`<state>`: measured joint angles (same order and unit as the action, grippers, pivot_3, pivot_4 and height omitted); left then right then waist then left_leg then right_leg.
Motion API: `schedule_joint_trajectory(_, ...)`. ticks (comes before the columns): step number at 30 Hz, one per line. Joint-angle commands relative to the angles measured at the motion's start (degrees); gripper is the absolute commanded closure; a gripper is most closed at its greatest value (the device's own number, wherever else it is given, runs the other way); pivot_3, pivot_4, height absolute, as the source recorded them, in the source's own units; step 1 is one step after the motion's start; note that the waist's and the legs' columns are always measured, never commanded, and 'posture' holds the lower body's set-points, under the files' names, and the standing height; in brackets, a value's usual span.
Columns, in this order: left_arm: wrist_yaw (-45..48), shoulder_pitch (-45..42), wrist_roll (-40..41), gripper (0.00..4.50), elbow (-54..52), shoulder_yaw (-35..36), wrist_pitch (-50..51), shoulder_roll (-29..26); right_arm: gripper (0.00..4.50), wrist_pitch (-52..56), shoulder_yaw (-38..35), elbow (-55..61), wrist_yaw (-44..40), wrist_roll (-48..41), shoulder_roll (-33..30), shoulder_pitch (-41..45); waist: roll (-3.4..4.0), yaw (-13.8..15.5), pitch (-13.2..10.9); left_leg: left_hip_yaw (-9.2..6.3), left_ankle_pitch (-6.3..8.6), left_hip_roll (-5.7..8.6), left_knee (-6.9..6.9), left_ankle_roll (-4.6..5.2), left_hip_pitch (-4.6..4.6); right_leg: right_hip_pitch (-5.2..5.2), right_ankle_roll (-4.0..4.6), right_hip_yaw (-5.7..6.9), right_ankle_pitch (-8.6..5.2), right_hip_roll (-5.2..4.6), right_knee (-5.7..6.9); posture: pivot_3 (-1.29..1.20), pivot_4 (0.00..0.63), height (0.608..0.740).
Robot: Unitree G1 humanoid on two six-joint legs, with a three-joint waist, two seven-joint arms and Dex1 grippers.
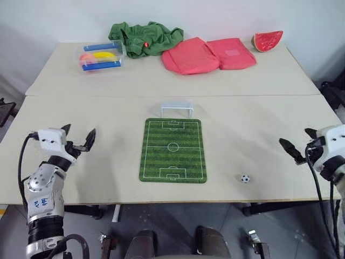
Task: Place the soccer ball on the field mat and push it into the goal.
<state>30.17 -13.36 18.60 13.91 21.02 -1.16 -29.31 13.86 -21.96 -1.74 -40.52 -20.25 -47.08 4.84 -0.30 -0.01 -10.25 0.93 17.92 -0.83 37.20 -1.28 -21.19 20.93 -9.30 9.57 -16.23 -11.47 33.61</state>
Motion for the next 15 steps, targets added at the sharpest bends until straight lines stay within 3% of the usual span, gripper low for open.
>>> schedule_joint_trajectory(1, 7.2, 0.2, 2.4, 0.0, -3.0, -2.2, 1.3, -2.1, 0.01, 4.2, 1.7, 8.7, -7.4, -3.1, -3.7, -3.9, -0.01, 0.2, 0.0, 0.03, 0.01, -0.01, -0.02, -0.01, -0.02, 0.06, 0.0, -0.05, 0.0, 0.02, 0.01, 0.0, 0.15, 0.74)
schedule_joint_trajectory(8, 20.5, 1.8, 4.0, 0.0, -6.0, -7.0, 5.1, -7.0, 0.01, 4.0, 6.7, 13.3, -23.0, -3.2, -12.4, -7.5, -0.02, 0.9, 0.0, 0.18, 0.06, -0.02, 0.02, 0.04, -0.05, 0.13, 0.0, -0.19, 0.0, 0.04, -0.02, 0.0, 0.15, 0.74)
schedule_joint_trajectory(15, 21.4, 2.9, 3.8, 0.0, -6.7, -6.2, 5.4, -8.2, 0.01, 0.7, 9.4, 11.1, -29.2, -2.9, -12.2, -5.5, -0.04, 0.9, 0.0, 0.28, 0.07, -0.05, 0.03, 0.04, -0.02, 0.19, 0.0, -0.3, 0.0, 0.07, 0.03, 0.0, 0.15, 0.74)
